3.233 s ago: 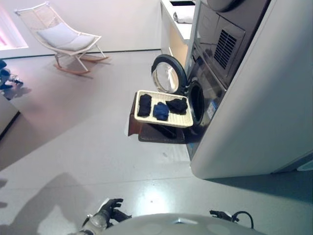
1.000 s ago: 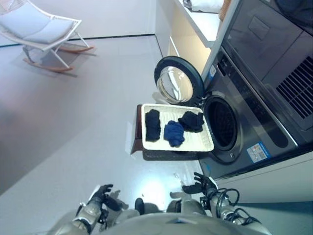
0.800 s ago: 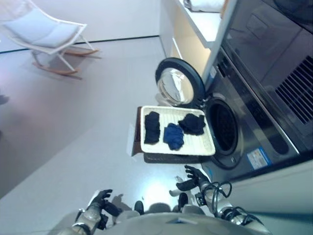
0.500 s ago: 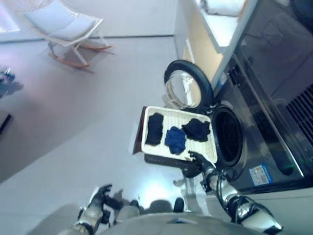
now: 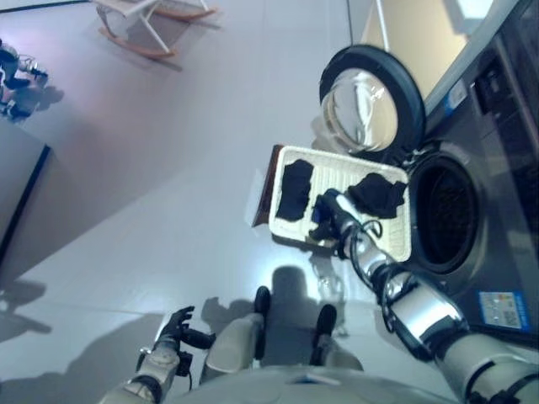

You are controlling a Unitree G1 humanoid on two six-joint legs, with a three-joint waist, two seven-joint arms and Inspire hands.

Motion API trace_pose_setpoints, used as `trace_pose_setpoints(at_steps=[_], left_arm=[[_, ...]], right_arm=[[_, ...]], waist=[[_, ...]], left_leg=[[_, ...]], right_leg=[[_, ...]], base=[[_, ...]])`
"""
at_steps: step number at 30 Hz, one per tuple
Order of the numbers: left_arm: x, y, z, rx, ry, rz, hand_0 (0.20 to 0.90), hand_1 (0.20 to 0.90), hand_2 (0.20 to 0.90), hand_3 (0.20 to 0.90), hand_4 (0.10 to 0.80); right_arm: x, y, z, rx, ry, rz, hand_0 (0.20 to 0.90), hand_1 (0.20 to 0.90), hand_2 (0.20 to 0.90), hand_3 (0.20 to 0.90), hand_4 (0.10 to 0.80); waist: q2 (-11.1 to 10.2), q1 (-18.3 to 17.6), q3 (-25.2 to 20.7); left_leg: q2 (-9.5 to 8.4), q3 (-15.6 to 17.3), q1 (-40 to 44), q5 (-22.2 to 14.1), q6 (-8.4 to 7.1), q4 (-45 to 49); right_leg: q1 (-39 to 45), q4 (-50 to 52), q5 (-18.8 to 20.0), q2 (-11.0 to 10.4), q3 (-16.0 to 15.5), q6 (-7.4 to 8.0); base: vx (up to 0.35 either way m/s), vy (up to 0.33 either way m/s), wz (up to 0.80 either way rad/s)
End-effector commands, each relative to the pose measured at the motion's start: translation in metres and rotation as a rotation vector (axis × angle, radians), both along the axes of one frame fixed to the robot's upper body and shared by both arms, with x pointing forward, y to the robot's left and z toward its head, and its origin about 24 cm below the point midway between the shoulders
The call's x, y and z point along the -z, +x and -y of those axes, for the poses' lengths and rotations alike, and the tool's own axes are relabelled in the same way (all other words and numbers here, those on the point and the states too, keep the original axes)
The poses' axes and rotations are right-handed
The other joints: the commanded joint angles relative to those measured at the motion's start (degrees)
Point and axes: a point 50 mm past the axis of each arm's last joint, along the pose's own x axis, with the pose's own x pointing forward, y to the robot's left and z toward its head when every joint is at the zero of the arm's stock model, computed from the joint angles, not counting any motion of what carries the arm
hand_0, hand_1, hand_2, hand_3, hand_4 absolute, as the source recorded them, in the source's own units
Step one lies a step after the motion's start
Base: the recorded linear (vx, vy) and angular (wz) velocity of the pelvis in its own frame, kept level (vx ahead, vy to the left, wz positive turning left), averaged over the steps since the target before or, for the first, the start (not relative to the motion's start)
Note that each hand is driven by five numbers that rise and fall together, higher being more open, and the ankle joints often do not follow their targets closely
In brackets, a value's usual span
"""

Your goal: Pick up the clothes and place them into the washing machine

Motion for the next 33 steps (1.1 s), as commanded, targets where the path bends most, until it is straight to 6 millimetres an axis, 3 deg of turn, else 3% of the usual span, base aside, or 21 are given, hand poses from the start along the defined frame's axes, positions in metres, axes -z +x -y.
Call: trace_pose_setpoints(at_steps=[1, 6, 16, 25, 31, 33], left_arm=[[-0.014, 0.02, -0.021, -0.025, 0.089, 0.095, 0.9, 0.9, 0.9, 0.9, 0.8], [-0.019, 0.035, -0.013, -0.009, 0.086, 0.136, 0.9, 0.9, 0.9, 0.9, 0.8], [-0.025, 0.052, -0.003, 0.012, 0.074, 0.182, 0.9, 0.9, 0.9, 0.9, 0.8], [-0.032, 0.066, 0.004, 0.015, 0.073, 0.242, 0.9, 0.9, 0.9, 0.9, 0.8], [-0.036, 0.075, 0.011, 0.01, 0.053, 0.274, 0.9, 0.9, 0.9, 0.9, 0.8], [-0.035, 0.074, 0.015, 0.012, 0.035, 0.269, 0.9, 0.9, 0.9, 0.9, 0.8]], right_arm=[[-0.088, 0.044, 0.002, -0.002, -0.105, 0.282, 0.9, 0.9, 0.9, 0.9, 0.8], [-0.131, 0.057, 0.011, 0.049, -0.131, 0.399, 0.9, 0.9, 0.9, 0.9, 0.8], [-0.177, 0.064, 0.022, 0.094, -0.141, 0.537, 0.9, 0.9, 0.9, 0.9, 0.8], [-0.209, 0.065, 0.038, 0.144, -0.182, 0.621, 0.9, 0.9, 0.9, 0.9, 0.8], [-0.234, 0.063, 0.052, 0.25, 0.133, 0.697, 0.9, 0.9, 0.9, 0.9, 0.8], [-0.244, 0.061, 0.059, 0.311, 0.408, 0.754, 0.9, 0.9, 0.9, 0.9, 0.8]], waist=[[0.44, 1.55, 3.89], [0.71, 2.19, 6.71], [1.45, 2.44, 9.51], [1.8, 3.05, 11.07], [2.85, 3.73, 12.02], [3.53, 4.05, 12.39]], left_leg=[[-1.12, -0.51, -4.11, 1.2, -1.98, -0.13], [-1.43, -0.79, -7.38, 0.89, -1.93, 2.33], [-2.39, -2.56, -13.62, 0.28, -2.16, 6.2], [-3.33, -3.68, -17.51, -0.88, -2.68, 7.59], [-3.91, -4.57, -20.47, -0.93, -2.8, 8.53], [-4.38, -4.71, -21.38, -1.18, -2.72, 8.98]], right_leg=[[1.54, 8.21, -4.95, -1.51, -0.38, 2.45], [-1.91, 10.86, -5.07, -1.31, -1.48, 2.08], [-7.61, 14.73, -6.96, -0.82, -1.86, 0.84], [-10.51, 16.0, -8.6, -1.37, -1.62, 0.93], [-12.92, 17.52, -9.63, -1.69, -1.88, 0.48], [-13.67, 18.03, -10.05, -1.91, -1.8, 0.45]], base=[[-0.033, 0.039, -0.07], [-0.012, 0.005, -0.08], [0.011, -0.011, 0.09], [0.033, 0.004, 0.1], [0.029, 0.006, 0.14], [0.053, 0.033, 0.15]])
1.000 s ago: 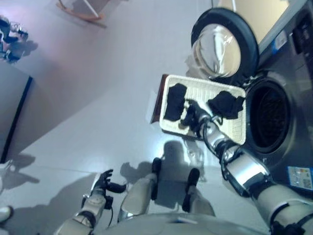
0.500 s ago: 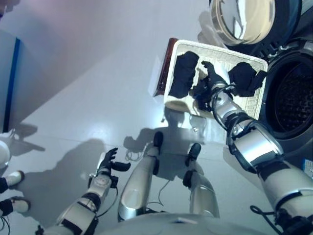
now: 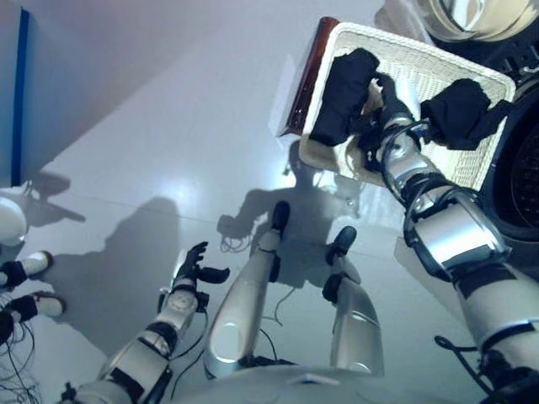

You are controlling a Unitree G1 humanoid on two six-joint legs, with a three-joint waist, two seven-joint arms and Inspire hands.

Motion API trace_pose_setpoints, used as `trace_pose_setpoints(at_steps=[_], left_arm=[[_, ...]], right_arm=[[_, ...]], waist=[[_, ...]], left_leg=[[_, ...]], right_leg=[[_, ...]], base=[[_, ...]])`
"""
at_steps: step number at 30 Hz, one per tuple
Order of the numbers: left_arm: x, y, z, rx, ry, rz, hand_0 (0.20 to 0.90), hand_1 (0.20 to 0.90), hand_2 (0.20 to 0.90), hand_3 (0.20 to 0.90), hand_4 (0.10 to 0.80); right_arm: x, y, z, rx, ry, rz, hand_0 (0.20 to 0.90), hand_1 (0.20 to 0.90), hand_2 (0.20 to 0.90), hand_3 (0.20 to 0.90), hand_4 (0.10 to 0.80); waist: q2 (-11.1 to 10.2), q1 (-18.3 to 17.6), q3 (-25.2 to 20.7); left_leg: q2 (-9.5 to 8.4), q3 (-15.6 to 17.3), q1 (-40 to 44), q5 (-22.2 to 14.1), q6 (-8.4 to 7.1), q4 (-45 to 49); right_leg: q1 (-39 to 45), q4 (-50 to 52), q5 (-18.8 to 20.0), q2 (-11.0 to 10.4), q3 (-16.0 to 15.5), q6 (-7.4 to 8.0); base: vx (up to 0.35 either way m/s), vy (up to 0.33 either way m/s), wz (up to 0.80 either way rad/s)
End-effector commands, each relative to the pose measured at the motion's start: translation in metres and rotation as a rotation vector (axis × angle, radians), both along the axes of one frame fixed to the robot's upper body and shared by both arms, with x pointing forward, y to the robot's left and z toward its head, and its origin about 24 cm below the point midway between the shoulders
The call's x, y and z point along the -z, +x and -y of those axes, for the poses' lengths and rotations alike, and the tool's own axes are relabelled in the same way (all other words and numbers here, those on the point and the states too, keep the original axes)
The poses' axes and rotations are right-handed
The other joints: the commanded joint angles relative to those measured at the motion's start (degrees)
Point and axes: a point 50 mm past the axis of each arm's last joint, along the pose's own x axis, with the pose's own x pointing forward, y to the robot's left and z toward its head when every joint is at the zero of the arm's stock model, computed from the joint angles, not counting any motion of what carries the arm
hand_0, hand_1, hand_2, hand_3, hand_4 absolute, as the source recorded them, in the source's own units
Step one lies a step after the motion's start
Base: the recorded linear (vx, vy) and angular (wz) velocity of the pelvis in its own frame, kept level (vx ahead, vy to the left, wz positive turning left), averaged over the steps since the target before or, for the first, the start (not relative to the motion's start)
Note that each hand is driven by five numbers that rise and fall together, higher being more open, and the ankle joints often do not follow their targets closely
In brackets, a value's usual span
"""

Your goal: Pick up the clothes and place them into the washing machine

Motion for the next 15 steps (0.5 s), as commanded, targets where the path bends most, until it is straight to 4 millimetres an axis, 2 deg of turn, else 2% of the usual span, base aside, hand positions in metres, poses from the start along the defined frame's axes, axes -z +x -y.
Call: trace_pose_setpoints(at_steps=[1, 2, 5, 8, 10, 11, 15], left_arm=[[0.007, -0.014, -0.012, -0.065, 0.024, -0.031, 0.9, 0.9, 0.9, 0.9, 0.8], [0.007, -0.014, -0.012, -0.064, 0.024, -0.031, 0.9, 0.9, 0.9, 0.9, 0.8], [0.008, -0.015, -0.009, -0.047, 0.022, -0.031, 0.9, 0.9, 0.9, 0.9, 0.8], [0.008, -0.015, -0.005, -0.024, 0.015, -0.029, 0.9, 0.9, 0.9, 0.9, 0.8], [0.009, -0.017, -0.004, -0.018, 0.015, -0.034, 0.9, 0.9, 0.9, 0.9, 0.8], [0.009, -0.016, -0.003, -0.007, 0.015, -0.038, 0.9, 0.9, 0.9, 0.9, 0.8], [0.011, -0.019, -0.003, 0.007, 0.02, -0.056, 0.9, 0.9, 0.9, 0.9, 0.8]], right_arm=[[-0.073, 0.0, 0.01, -0.004, 0.238, 0.314, 0.9, 0.9, 0.9, 0.9, 0.8], [-0.073, 0.0, 0.01, -0.004, 0.238, 0.314, 0.9, 0.9, 0.9, 0.9, 0.8], [-0.081, -0.001, 0.011, -0.039, 0.563, 0.419, 0.9, 0.9, 0.9, 0.9, 0.8], [-0.085, -0.002, 0.018, -0.053, 0.77, 0.486, 0.9, 0.9, 0.9, 0.9, 0.8], [-0.084, -0.003, 0.02, -0.06, 0.82, 0.496, 0.9, 0.9, 0.9, 0.9, 0.8], [-0.085, -0.002, 0.017, -0.084, 0.9, 0.52, 0.9, 0.9, 0.9, 0.9, 0.8], [-0.084, 0.0, 0.013, -0.097, 0.932, 0.512, 0.9, 0.9, 0.9, 0.9, 0.8]], waist=[[2.46, 1.33, -0.18], [2.44, 1.35, -0.2], [3.06, 1.69, -0.15], [3.79, 2.47, -0.18], [3.92, 2.66, -0.23], [4.23, 2.81, -0.2], [4.45, 3.3, -0.61]], left_leg=[[-3.33, 0.28, -2.81, -2.55, -2.55, 2.79], [-3.33, 0.28, -2.83, -2.55, -2.55, 2.8], [-3.64, 0.08, -3.72, -3.01, -2.55, 3.29], [-4.11, -0.17, -4.15, -3.37, -2.54, 3.61], [-4.24, -0.26, -4.37, -3.46, -2.55, 3.76], [-4.33, -0.4, -4.51, -3.41, -2.66, 3.78], [-4.69, -0.63, -4.77, -3.58, -2.84, 4.02]], right_leg=[[4.83, 6.37, -6.66, -0.21, 1.12, 0.53], [4.8, 6.38, -6.67, -0.21, 1.13, 0.53], [4.44, 6.78, -7.47, -0.51, 1.19, 0.44], [4.24, 6.87, -7.92, -0.77, 0.94, 0.35], [4.2, 6.92, -8.08, -0.83, 0.89, 0.29], [4.31, 6.82, -8.17, -0.91, 0.79, 0.29], [4.78, 6.39, -8.5, -0.97, 0.39, 0.23]], base=[[0.031, 0.023, 0.12], [0.056, 0.02, 0.09], [0.067, 0.01, 0.03], [0.048, -0.002, 0.03], [0.043, -0.007, 0.02], [0.049, -0.019, 0.04], [0.044, -0.015, 0.1]])
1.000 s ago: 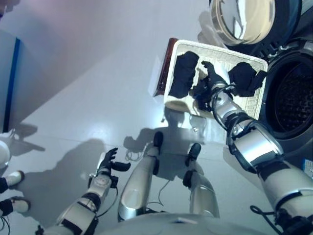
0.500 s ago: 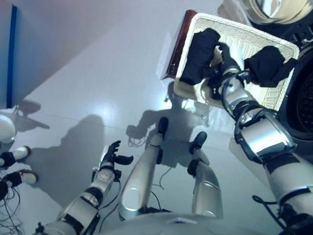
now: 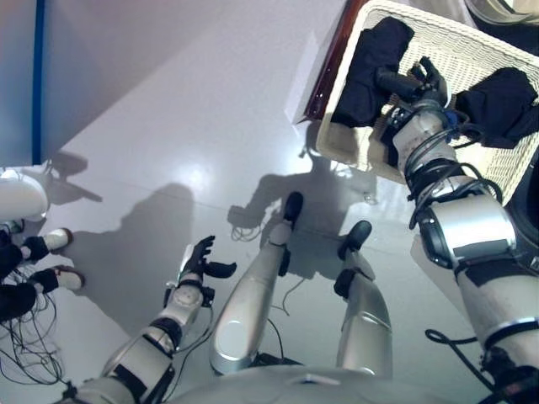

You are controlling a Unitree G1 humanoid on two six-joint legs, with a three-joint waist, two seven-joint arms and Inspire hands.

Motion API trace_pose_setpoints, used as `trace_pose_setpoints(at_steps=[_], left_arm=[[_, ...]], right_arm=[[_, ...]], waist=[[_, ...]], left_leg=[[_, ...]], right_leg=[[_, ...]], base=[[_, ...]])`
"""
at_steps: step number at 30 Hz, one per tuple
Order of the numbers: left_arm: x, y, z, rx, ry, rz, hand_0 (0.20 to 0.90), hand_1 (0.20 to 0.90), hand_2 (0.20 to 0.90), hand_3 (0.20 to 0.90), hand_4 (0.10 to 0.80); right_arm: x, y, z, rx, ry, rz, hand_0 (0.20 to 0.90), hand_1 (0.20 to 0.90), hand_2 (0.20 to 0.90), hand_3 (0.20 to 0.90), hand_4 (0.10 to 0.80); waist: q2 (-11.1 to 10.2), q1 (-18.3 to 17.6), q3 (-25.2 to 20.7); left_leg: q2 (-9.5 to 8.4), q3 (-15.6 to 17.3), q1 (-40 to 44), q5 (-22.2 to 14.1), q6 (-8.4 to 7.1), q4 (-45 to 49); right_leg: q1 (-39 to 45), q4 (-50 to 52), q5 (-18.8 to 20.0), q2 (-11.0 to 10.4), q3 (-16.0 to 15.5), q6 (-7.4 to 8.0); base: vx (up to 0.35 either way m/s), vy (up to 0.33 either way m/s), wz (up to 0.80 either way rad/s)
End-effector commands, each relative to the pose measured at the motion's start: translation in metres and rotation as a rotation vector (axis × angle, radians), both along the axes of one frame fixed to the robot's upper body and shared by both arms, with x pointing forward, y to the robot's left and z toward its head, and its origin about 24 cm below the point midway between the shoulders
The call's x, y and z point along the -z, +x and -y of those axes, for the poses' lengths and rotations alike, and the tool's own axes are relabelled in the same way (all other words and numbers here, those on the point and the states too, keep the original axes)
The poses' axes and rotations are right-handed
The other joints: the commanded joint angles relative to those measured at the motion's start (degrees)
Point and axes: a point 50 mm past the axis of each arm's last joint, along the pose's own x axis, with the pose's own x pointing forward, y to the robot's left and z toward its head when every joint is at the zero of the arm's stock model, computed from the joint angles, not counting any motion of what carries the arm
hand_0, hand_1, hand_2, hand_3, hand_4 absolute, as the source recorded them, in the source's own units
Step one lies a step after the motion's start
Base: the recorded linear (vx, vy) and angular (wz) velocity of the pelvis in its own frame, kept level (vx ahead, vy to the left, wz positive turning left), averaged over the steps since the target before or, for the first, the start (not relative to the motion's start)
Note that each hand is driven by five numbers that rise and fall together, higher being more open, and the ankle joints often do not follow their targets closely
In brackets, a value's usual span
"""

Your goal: Pick up the clothes and place them into the washing machine

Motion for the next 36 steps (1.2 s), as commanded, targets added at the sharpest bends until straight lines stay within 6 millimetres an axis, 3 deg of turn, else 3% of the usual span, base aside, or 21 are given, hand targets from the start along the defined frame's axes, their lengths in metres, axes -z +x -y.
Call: trace_pose_setpoints(at_steps=[1, 10, 14, 17, 22, 27, 28, 29, 36], left_arm=[[0.013, -0.022, -0.013, -0.031, 0.038, -0.076, 0.9, 0.9, 0.9, 0.9, 0.8], [0.013, -0.022, -0.012, -0.029, 0.037, -0.08, 0.9, 0.9, 0.9, 0.9, 0.8], [0.014, -0.025, -0.015, -0.033, 0.041, -0.088, 0.9, 0.9, 0.9, 0.9, 0.8], [0.016, -0.029, -0.019, -0.048, 0.031, -0.104, 0.9, 0.9, 0.9, 0.9, 0.8], [0.022, -0.039, -0.022, -0.077, 0.017, -0.145, 0.9, 0.9, 0.9, 0.9, 0.8], [0.023, -0.041, -0.029, -0.102, 0.027, -0.164, 0.9, 0.9, 0.9, 0.9, 0.8], [0.023, -0.041, -0.029, -0.105, 0.03, -0.165, 0.9, 0.9, 0.9, 0.9, 0.8], [0.023, -0.041, -0.029, -0.105, 0.03, -0.164, 0.9, 0.9, 0.9, 0.9, 0.8], [0.021, -0.039, -0.033, -0.121, 0.043, -0.159, 0.9, 0.9, 0.9, 0.9, 0.8]], right_arm=[[-0.07, 0.001, -0.002, -0.016, -0.034, 0.259, 0.9, 0.9, 0.9, 0.9, 0.8], [-0.063, 0.005, -0.025, -0.115, -0.08, 0.255, 0.9, 0.9, 0.9, 0.9, 0.8], [-0.06, 0.008, -0.047, -0.211, -0.274, 0.222, 0.9, 0.9, 0.9, 0.9, 0.8], [-0.057, 0.01, -0.073, -0.329, -0.551, 0.167, 0.9, 0.9, 0.9, 0.9, 0.8], [-0.05, 0.012, -0.08, -0.335, -0.587, 0.128, 0.9, 0.9, 0.9, 0.9, 0.8], [-0.047, 0.013, -0.074, -0.288, -0.618, 0.073, 0.9, 0.9, 0.9, 0.9, 0.8], [-0.047, 0.014, -0.072, -0.276, -0.636, 0.061, 0.662, 0.662, 0.662, 0.662, 0.642], [-0.047, 0.014, -0.073, -0.276, -0.637, 0.061, 0.305, 0.305, 0.305, 0.305, 0.403], [-0.04, 0.014, -0.063, -0.208, -0.703, -0.024, 0.3, 0.3, 0.3, 0.3, 0.4]], waist=[[2.11, 1.41, -1.77], [2.57, 1.91, -1.92], [2.17, 1.89, -1.83], [1.59, 1.66, -1.8], [1.25, 1.24, -1.67], [1.46, 1.1, -1.28], [1.49, 0.96, -1.16], [1.49, 0.95, -1.14], [1.61, 0.27, -0.85]], left_leg=[[-4.01, 1.04, -3.35, -4.04, -2.67, 4.29], [-4.4, 0.39, -3.64, -3.95, -3.02, 4.7], [-4.23, 0.33, -3.56, -3.64, -3.26, 4.82], [-3.89, 0.41, -3.51, -3.19, -3.39, 4.83], [-3.55, 0.24, -3.14, -2.9, -3.43, 4.68], [-3.15, 0.39, -2.57, -2.45, -3.43, 3.91], [-3.14, 0.4, -2.57, -2.39, -3.39, 3.9], [-3.14, 0.4, -2.57, -2.39, -3.39, 3.9], [-2.86, 0.64, -2.46, -2.14, -3.3, 3.68]], right_leg=[[6.97, 3.35, -6.28, -0.31, 0.48, 0.08], [7.77, 3.18, -6.72, -0.28, -0.21, -0.11], [7.95, 3.28, -6.6, -0.06, -0.55, -0.18], [7.64, 3.68, -6.73, 0.33, -0.56, -0.41], [7.0, 4.65, -6.91, 0.63, -0.27, -0.64], [6.62, 4.94, -6.88, 0.96, 0.34, -0.73], [6.52, 5.04, -6.89, 1.01, 0.49, -0.75], [6.51, 5.06, -6.89, 1.01, 0.5, -0.75], [5.87, 5.53, -6.87, 1.38, 1.2, -0.89]], base=[[0.056, -0.011, 0.11], [0.027, -0.017, 0.08], [0.008, -0.012, 0.05], [0.0, 0.0, 0.0], [0.0, 0.0, 0.0], [0.0, 0.0, 0.0], [0.0, 0.0, 0.0], [0.0, 0.0, 0.0], [0.0, 0.0, 0.0]])
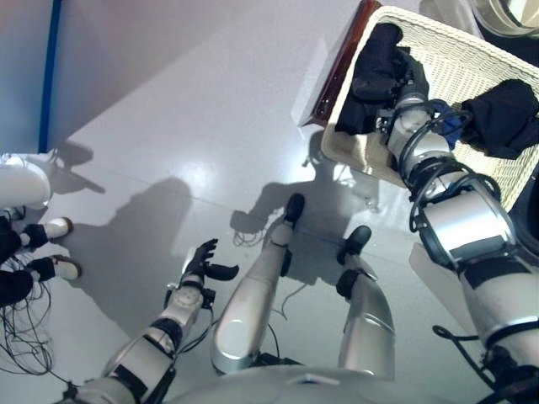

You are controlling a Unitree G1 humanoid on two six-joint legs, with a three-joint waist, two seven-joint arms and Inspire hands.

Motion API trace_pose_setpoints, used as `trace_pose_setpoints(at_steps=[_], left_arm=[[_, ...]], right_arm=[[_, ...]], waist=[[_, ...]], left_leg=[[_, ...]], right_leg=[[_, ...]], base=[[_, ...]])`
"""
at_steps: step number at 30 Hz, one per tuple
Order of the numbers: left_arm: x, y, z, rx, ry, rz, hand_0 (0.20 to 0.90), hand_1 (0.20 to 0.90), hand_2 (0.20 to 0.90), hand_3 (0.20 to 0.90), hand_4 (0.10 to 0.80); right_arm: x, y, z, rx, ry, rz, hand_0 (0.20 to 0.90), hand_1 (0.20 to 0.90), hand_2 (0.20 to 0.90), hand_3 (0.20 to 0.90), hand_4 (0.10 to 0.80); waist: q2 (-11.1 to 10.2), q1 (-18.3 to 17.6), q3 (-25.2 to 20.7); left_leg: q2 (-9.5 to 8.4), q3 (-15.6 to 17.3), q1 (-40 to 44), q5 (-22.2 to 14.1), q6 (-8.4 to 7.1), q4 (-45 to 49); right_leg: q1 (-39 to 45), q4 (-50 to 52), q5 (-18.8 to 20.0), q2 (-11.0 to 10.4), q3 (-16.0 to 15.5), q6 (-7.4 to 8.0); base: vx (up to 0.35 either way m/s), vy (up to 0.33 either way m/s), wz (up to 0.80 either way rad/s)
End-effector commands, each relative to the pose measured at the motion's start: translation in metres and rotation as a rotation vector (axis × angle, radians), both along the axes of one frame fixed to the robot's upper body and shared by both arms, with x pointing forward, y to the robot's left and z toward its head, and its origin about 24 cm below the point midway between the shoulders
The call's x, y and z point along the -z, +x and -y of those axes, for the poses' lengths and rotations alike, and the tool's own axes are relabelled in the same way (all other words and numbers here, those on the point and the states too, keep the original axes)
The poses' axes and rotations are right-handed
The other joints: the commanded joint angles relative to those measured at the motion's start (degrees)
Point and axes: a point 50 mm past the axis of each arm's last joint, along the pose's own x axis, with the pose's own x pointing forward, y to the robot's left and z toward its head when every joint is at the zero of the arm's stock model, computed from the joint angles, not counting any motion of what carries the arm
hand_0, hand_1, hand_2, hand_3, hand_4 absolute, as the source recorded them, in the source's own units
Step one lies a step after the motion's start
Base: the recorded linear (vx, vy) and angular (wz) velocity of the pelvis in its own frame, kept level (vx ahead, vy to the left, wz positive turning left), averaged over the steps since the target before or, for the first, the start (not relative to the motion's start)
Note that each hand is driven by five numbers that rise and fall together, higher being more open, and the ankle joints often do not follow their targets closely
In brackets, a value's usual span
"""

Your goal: Pick up the clothes and place them into the washing machine

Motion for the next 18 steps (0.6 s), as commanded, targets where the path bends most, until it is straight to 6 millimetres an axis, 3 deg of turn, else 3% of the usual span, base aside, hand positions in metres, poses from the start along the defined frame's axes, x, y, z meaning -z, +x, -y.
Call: trace_pose_setpoints(at_steps=[1, 12, 18], left_arm=[[0.016, -0.034, -0.034, -0.124, 0.075, -0.112, 0.9, 0.9, 0.9, 0.9, 0.8], [0.018, -0.041, -0.042, -0.155, 0.088, -0.13, 0.9, 0.9, 0.9, 0.9, 0.8], [0.021, -0.048, -0.047, -0.17, 0.097, -0.148, 0.9, 0.9, 0.9, 0.9, 0.8]], right_arm=[[-0.043, 0.009, -0.043, -0.125, -0.063, 0.13, 0.3, 0.3, 0.3, 0.3, 0.4], [-0.04, 0.009, -0.044, -0.122, 0.035, 0.147, 0.3, 0.3, 0.3, 0.3, 0.4], [-0.045, 0.006, -0.055, -0.171, 0.194, 0.246, 0.3, 0.3, 0.3, 0.3, 0.4]], waist=[[1.18, -0.06, -0.54], [1.26, -1.3, -0.8], [0.69, -2.8, -1.64]], left_leg=[[-3.16, 2.47, -3.25, -2.68, -1.94, 2.71], [-2.57, 3.45, -1.76, -2.72, -1.47, 2.16], [-2.09, 4.7, 1.0, -2.84, -1.15, 1.07]], right_leg=[[5.87, 1.22, -4.66, 1.34, 2.21, -0.07], [5.98, 1.57, -4.64, 1.69, 3.41, 0.03], [7.97, 0.4, -4.09, 2.05, 4.69, 0.27]], base=[[-0.006, 0.008, -0.03], [-0.003, 0.004, -0.04], [0.012, 0.007, -0.1]])
